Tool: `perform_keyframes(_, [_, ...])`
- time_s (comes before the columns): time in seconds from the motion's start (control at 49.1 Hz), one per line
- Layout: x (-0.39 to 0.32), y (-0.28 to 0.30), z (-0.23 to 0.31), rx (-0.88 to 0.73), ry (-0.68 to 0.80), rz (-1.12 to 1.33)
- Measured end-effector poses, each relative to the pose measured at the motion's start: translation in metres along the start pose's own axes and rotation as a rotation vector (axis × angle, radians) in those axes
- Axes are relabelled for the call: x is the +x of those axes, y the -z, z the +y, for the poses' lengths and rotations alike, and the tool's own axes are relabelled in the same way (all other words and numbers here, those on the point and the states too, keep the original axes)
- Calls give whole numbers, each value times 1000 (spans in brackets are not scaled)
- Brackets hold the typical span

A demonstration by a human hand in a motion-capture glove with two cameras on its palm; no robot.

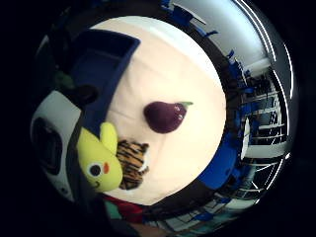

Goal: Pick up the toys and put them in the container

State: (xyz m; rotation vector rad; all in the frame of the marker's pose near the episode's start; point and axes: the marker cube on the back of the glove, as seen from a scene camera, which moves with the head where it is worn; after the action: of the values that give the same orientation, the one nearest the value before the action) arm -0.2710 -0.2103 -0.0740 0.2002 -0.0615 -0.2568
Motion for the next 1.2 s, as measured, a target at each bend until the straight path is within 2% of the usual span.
perform_keyframes(0.102, [-36,-11,-21,7,41,92])
perform_keyframes(0.163, [-51,-13,-22,-17,43,28])
perform_keyframes(0.285, [-38,-28,-8,-278,-3,123])
perform_keyframes(0.326, [-26,-30,4,-320,63,114])
perform_keyframes(0.366, [-9,-31,18,-313,127,113])
perform_keyframes(0.427, [15,-36,42,-279,136,119])
perform_keyframes(0.59, [77,-65,109,-311,-7,112])
perform_keyframes(0.733, [118,-86,155,-348,-56,3])
perform_keyframes(0.896, [131,-96,182,-385,-52,-69])
perform_keyframes(1.201, [110,-114,189,-415,-30,52])
